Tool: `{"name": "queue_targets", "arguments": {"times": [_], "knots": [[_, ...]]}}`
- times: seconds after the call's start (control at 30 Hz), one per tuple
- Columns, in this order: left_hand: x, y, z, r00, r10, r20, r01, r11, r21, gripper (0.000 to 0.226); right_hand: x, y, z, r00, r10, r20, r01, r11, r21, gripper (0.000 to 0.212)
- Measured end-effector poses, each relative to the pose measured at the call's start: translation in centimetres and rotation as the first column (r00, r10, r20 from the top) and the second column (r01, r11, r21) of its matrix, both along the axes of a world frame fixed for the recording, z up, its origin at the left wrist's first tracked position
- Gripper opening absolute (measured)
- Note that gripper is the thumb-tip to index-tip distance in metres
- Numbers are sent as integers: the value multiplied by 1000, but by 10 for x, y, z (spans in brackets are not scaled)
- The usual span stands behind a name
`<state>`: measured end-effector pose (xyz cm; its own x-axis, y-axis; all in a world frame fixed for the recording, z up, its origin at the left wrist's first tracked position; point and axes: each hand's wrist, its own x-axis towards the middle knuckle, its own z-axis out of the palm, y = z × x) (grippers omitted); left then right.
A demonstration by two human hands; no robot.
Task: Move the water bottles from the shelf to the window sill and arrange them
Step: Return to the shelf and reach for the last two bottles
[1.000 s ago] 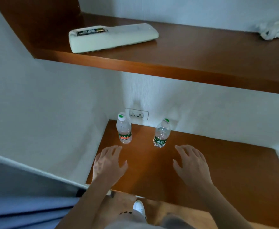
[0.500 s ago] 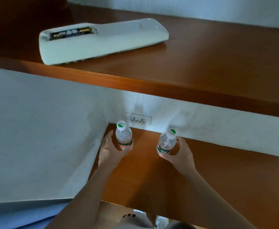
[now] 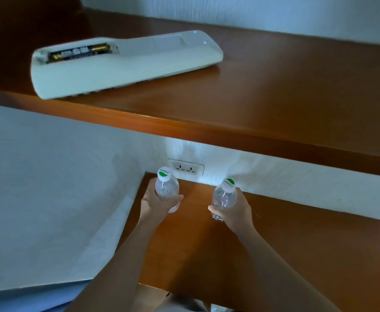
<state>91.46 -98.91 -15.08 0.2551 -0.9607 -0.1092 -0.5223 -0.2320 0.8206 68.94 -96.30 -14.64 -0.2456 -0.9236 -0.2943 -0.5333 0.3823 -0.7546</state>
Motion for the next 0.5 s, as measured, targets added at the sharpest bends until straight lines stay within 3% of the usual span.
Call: {"name": "queue_targets", "arguments": {"times": [0.17, 0.33, 0.5], "knots": [[-12, 8, 27, 1000, -14, 1, 14, 998, -67, 83, 0, 7, 22, 999, -28, 46, 31, 997, -66, 72], [-31, 22, 68, 977, -22, -213, 13, 999, -45, 76, -3, 10, 59, 993, -3, 120, 41, 949, -312, 65], [-43, 34, 94, 963, -25, -269, -9, 992, -124, 81, -10, 4, 99, 980, 10, 198, 74, 910, -408, 65]]}}
